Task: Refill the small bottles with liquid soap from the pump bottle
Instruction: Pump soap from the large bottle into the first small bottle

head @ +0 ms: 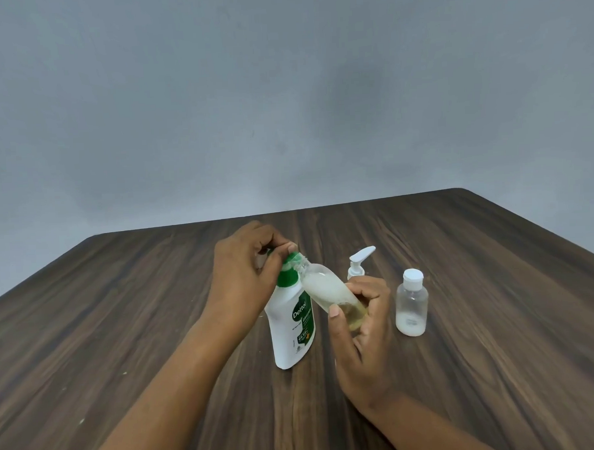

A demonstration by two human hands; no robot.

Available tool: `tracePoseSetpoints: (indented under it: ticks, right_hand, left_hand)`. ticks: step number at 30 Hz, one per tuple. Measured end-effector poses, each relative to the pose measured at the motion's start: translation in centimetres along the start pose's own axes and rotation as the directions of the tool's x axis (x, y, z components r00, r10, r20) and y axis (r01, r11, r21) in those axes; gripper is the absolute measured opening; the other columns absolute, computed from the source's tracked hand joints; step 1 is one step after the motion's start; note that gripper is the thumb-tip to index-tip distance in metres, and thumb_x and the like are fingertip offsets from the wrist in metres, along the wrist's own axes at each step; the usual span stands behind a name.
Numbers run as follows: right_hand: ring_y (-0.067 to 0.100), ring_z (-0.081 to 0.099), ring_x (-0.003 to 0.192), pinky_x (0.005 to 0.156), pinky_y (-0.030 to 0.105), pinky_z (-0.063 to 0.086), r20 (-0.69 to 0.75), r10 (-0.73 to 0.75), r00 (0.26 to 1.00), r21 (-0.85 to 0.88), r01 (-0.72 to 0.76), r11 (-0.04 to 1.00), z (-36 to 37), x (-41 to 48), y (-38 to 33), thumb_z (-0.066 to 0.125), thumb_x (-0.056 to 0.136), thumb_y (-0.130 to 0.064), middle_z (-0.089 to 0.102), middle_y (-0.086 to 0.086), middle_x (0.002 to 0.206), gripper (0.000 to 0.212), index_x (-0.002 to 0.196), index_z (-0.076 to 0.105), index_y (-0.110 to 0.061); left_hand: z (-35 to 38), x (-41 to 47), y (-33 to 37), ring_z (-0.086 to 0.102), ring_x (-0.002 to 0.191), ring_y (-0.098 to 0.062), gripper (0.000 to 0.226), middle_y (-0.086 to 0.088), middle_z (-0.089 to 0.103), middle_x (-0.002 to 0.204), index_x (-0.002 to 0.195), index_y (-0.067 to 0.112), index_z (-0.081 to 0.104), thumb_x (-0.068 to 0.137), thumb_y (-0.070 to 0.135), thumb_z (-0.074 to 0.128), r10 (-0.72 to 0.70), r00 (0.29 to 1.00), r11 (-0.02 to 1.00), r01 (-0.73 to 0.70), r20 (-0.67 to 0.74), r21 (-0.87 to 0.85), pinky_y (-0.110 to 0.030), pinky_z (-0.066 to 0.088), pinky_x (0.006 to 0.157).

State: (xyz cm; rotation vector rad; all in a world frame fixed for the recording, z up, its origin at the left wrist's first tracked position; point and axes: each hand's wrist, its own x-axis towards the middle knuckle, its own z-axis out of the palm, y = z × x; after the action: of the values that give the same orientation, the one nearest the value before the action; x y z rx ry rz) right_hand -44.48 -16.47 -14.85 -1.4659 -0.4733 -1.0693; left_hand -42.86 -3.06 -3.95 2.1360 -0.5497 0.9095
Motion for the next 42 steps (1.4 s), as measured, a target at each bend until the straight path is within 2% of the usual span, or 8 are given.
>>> tracePoseSetpoints:
  ticks: [3, 6, 10, 18, 24, 33, 39, 42]
  right_hand:
    - [0.007, 0.049, 0.088, 0.078, 0.014, 0.04, 0.015, -0.022, 1.0, -0.025, 0.022, 0.999, 0.1, 0.0, -0.2, 0.049, 0.087, -0.022, 0.045, -0.005, 0.1, 0.021, 0.106, 0.043, -0.016]
    - [0.008, 0.049, 0.089, 0.078, 0.017, 0.04, 0.017, -0.022, 1.0, -0.023, 0.022, 0.999, 0.2, 0.1, -0.1, 0.05, 0.087, -0.022, 0.045, -0.005, 0.1, 0.021, 0.106, 0.044, -0.015]
    - [0.007, 0.048, 0.088, 0.077, 0.017, 0.04, 0.001, -0.015, 1.0, -0.011, 0.015, 1.0, 0.3, 0.0, 0.1, 0.05, 0.086, -0.021, 0.045, -0.004, 0.099, 0.02, 0.104, 0.044, -0.013]
    - [0.003, 0.047, 0.09, 0.08, 0.013, 0.038, -0.008, -0.03, 1.0, -0.008, 0.03, 1.0, 0.1, 0.0, -0.1, 0.05, 0.085, -0.019, 0.045, -0.002, 0.098, 0.02, 0.104, 0.045, -0.013]
    - [0.006, 0.049, 0.09, 0.078, 0.014, 0.04, -0.001, -0.033, 0.999, -0.003, 0.033, 0.999, 0.2, 0.2, -0.2, 0.049, 0.086, -0.021, 0.045, -0.006, 0.1, 0.021, 0.106, 0.044, -0.016]
    - [0.008, 0.049, 0.086, 0.074, 0.014, 0.04, 0.012, 0.006, 1.0, -0.026, -0.006, 1.0, 0.2, -0.2, 0.0, 0.05, 0.087, -0.024, 0.045, -0.008, 0.1, 0.021, 0.105, 0.044, -0.016]
    - [0.013, 0.05, 0.087, 0.074, 0.019, 0.042, 0.021, -0.005, 1.0, -0.019, 0.005, 1.0, 0.3, 0.0, -0.4, 0.05, 0.088, -0.025, 0.045, -0.012, 0.101, 0.02, 0.106, 0.043, -0.019]
    - [0.012, 0.05, 0.087, 0.074, 0.019, 0.043, 0.015, 0.009, 1.0, -0.018, -0.009, 1.0, 0.4, -0.1, -0.2, 0.05, 0.088, -0.025, 0.046, -0.012, 0.101, 0.019, 0.105, 0.043, -0.019]
  left_hand:
    - [-0.9, 0.7, 0.4, 0.057, 0.073, -0.007, 0.013, 0.011, 0.062, 0.066, 0.066, 0.017, 0.066, 0.079, 0.02, 0.067, -0.001, 0.999, 1.0, 0.002, 0.047, -0.006, -0.01, 0.04, 0.063]
    - [-1.3, 1.4, 0.4, 0.055, 0.075, -0.006, 0.016, 0.01, 0.061, 0.068, 0.067, 0.02, 0.066, 0.08, 0.012, 0.069, 0.001, 0.992, 0.999, -0.008, 0.123, 0.053, -0.008, 0.039, 0.064]
    - [-0.8, 0.5, 0.3, 0.055, 0.072, -0.006, 0.012, 0.012, 0.059, 0.064, 0.069, 0.012, 0.068, 0.08, 0.01, 0.069, 0.0, 0.998, 1.0, -0.002, 0.068, 0.031, -0.007, 0.037, 0.061]
    - [-0.8, 0.1, 0.5, 0.054, 0.071, -0.01, 0.014, 0.008, 0.061, 0.065, 0.067, 0.011, 0.067, 0.08, 0.007, 0.069, 0.026, 0.998, 0.998, -0.029, 0.059, 0.052, -0.01, 0.038, 0.061]
    - [-1.6, 1.7, 1.0, 0.057, 0.071, -0.01, 0.013, 0.005, 0.062, 0.069, 0.068, 0.018, 0.068, 0.08, 0.014, 0.07, 0.024, 0.988, 0.994, -0.04, 0.155, 0.102, -0.011, 0.038, 0.061]
    - [-1.0, 0.6, 0.2, 0.057, 0.073, -0.006, 0.015, 0.012, 0.061, 0.065, 0.065, 0.019, 0.066, 0.079, 0.014, 0.069, 0.023, 0.994, 0.999, -0.027, 0.103, 0.044, -0.007, 0.038, 0.063]
    - [-1.8, 1.9, 0.6, 0.057, 0.076, -0.007, 0.018, 0.008, 0.063, 0.069, 0.066, 0.024, 0.066, 0.079, 0.013, 0.07, 0.018, 0.986, 0.998, -0.029, 0.168, 0.062, -0.008, 0.039, 0.062]
    - [-1.3, 1.2, 0.3, 0.057, 0.076, -0.005, 0.013, 0.012, 0.062, 0.067, 0.067, 0.015, 0.068, 0.08, 0.01, 0.07, 0.008, 0.993, 0.999, -0.011, 0.118, 0.03, -0.006, 0.039, 0.063]
